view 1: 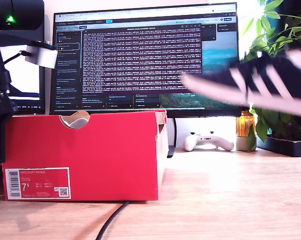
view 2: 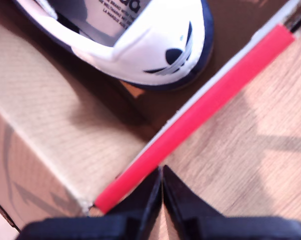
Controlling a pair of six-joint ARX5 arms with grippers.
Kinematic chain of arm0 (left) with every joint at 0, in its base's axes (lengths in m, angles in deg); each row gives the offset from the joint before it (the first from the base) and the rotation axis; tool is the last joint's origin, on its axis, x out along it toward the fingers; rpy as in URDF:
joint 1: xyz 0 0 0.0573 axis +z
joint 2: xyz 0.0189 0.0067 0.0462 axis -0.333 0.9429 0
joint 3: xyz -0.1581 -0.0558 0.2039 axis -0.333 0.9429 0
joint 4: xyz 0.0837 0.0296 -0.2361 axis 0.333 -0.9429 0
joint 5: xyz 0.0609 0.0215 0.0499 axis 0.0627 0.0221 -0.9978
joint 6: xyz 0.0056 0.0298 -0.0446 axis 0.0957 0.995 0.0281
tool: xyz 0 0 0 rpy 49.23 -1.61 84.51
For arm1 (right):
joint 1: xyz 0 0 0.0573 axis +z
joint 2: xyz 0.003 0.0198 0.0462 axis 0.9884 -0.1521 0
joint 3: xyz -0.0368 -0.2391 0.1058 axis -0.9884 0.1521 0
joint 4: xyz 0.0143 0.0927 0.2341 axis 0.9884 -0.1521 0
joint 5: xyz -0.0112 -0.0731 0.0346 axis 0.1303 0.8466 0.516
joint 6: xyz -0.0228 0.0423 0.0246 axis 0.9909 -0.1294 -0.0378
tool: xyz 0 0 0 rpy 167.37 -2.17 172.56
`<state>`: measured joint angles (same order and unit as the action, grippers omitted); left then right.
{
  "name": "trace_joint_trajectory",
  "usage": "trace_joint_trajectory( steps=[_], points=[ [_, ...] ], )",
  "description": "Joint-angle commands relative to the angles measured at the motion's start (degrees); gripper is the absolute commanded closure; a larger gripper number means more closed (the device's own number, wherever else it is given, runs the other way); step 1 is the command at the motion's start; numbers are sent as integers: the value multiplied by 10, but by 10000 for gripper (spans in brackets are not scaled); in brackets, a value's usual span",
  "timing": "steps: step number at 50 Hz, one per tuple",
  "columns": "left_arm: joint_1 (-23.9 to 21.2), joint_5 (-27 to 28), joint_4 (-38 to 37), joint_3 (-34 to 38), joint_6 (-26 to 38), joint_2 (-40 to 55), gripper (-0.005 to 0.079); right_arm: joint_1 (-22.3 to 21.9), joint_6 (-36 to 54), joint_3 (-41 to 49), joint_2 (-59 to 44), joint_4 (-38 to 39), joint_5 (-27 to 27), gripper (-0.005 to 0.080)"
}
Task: Pack the blue shoes by picking the first shoe and placing it inside the red shoebox, left side, then picking and rotating the second shoe and placing it in the shoebox
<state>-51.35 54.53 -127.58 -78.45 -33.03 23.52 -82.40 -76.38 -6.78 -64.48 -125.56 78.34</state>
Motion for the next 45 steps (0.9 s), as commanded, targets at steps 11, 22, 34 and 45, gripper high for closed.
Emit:
trace_joint_trajectory(
  steps=[11, 22, 34, 45],
  points=[
    [-2, 7, 5, 0, -4, 5, 759, 47, 150, -64, 7, 146, -176, 765],
    [-2, 11, 5, 0, -4, 5, 759, 117, 237, -64, 5, 278, -193, 765],
    [-2, 11, 5, 0, -4, 5, 759, 185, 279, -64, -18, 395, -192, 765],
    [-2, 11, 5, 0, -4, 5, 759, 221, 308, -65, -58, 467, -183, 765]
  ],
)
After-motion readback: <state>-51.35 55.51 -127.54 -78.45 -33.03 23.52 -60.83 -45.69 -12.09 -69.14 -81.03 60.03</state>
